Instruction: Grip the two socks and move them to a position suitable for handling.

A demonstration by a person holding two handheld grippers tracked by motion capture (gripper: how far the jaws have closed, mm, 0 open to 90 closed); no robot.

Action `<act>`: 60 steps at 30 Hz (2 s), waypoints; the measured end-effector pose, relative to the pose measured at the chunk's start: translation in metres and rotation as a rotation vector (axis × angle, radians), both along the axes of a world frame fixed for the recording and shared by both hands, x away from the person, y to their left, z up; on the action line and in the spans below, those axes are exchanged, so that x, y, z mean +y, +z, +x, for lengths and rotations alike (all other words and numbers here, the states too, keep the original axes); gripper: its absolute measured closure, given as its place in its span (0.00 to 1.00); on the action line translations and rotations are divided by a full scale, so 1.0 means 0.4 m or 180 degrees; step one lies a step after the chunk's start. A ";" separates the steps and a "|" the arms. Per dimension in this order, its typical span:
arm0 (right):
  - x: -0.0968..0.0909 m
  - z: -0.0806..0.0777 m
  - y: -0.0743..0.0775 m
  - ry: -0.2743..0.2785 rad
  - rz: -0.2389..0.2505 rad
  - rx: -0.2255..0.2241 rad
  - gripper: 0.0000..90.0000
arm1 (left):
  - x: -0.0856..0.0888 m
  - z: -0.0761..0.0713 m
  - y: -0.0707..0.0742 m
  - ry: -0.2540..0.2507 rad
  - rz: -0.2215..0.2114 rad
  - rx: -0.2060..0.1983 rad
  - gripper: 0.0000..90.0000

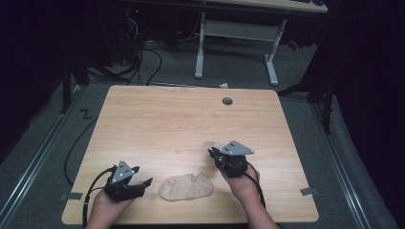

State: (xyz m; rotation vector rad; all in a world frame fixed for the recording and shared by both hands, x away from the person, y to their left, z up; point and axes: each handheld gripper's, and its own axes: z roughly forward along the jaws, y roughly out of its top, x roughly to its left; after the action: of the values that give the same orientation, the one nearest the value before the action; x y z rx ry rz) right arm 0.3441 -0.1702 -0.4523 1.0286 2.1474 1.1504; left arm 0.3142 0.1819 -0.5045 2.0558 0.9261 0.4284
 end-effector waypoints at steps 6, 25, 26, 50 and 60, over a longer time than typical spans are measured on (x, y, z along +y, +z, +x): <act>0.079 0.007 0.037 0.0195 0.0077 -0.0100 0.92 | 0.000 -0.002 0.003 -0.0012 -0.0002 -0.0008 0.37; 0.144 0.045 -0.014 0.0192 0.0322 0.0157 0.92 | 0.006 0.000 0.007 0.0005 0.0000 -0.0026 0.37; 0.136 0.047 -0.019 0.0162 0.0315 0.0163 0.92 | 0.004 0.000 0.006 -0.0005 0.0009 -0.0019 0.37; 0.013 0.074 -0.123 -0.0213 0.0021 0.0502 0.83 | -0.011 0.001 -0.002 -0.0059 0.0092 0.0031 0.37; -0.027 0.065 -0.149 -0.0263 -0.0115 0.0545 0.78 | -0.028 0.005 -0.012 -0.0103 0.0136 0.0091 0.39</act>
State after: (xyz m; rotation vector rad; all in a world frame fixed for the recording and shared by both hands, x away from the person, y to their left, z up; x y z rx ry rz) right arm 0.3703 -0.1810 -0.5119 1.2269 2.2243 1.0141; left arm 0.3160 0.1709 -0.5091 2.1180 0.9066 0.4056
